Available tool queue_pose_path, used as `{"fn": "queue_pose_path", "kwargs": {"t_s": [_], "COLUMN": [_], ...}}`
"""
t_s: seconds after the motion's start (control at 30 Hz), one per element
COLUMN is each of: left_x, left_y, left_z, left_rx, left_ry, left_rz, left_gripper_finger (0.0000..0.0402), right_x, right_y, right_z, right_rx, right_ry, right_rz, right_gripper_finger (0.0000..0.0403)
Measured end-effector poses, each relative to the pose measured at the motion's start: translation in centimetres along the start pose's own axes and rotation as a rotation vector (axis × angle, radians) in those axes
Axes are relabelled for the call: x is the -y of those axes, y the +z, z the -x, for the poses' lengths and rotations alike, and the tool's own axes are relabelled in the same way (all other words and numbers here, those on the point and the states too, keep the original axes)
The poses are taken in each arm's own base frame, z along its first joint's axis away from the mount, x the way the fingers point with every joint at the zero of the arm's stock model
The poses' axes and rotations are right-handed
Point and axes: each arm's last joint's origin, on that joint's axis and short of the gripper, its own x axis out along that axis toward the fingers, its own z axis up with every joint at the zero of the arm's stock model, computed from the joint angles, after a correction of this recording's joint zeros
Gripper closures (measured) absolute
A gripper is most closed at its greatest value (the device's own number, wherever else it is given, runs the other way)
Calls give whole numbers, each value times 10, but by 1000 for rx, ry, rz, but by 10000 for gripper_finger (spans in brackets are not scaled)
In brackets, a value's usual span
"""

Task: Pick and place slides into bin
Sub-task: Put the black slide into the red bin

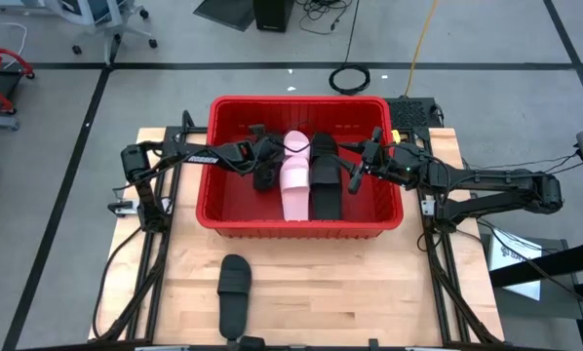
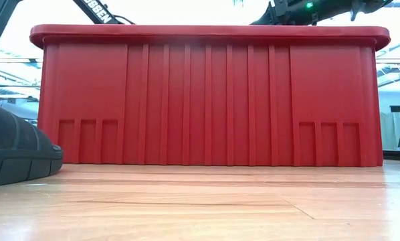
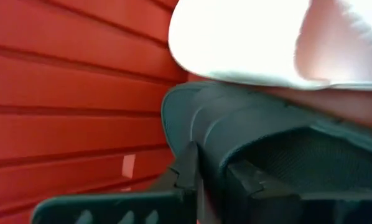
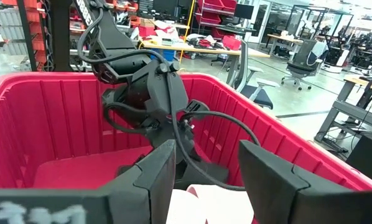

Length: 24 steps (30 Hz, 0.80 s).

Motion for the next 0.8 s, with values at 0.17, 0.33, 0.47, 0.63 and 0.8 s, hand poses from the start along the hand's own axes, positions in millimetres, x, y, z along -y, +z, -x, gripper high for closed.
{"fn": "queue_pose_path", "kwargs": {"t_s": [0.17,0.33,0.47,0.63,0.8], "left_x": [0,-5,-5,-4,0], "left_y": [2,3,3,2,-1], "left_z": [1,-1,-1,-1,1], "left_rx": [19,20,17,9,-20], "left_ry": [9,47,50,39,17], "left_rz": [9,29,-14,-23,-29], "left_gripper_finger": [300,247,222,204,197], "right_x": [0,0,0,0,0], "right_y": [0,0,0,-1,-1], "right_z": [0,0,0,0,0], "right_rx": [0,0,-4,-7,-7], "right_ry": [0,0,0,1,1], "right_rz": [0,-7,-7,-7,-7], "right_gripper_finger": [238,238,238,238,238]}}
